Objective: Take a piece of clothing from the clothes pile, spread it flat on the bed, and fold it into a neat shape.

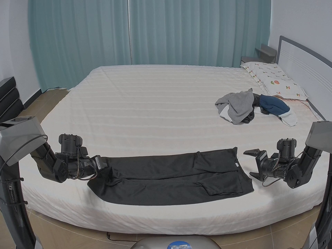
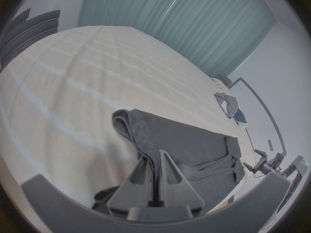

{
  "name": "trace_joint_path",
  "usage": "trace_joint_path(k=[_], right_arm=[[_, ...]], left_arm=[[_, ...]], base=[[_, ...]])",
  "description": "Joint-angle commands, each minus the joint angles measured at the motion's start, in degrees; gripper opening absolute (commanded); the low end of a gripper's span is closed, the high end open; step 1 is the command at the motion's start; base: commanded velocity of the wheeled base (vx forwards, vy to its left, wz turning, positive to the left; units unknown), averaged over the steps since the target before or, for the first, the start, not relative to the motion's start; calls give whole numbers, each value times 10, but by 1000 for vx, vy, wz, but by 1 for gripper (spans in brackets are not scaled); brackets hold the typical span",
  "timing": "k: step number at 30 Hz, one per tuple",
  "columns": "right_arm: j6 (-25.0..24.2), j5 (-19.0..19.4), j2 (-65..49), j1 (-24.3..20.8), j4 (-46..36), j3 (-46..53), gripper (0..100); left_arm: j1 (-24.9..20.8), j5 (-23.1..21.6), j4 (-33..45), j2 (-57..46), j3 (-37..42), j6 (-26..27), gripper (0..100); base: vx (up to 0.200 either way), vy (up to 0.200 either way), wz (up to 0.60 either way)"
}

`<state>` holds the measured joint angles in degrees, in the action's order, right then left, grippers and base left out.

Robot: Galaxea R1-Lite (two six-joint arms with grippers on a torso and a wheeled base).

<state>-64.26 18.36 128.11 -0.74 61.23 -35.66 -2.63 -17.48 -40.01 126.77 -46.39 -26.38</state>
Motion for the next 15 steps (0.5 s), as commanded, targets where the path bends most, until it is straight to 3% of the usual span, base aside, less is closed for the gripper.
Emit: trace_joint_path(k=[1, 15], right_arm=[[0, 1, 1, 14, -1, -6, 100], [0, 2, 6, 13, -1, -5, 100]], left_arm=[[-20, 1, 5, -50, 5, -21, 0], [-84, 47, 101, -89, -39, -31, 0]], base=[[0, -200, 0], [0, -200, 0]])
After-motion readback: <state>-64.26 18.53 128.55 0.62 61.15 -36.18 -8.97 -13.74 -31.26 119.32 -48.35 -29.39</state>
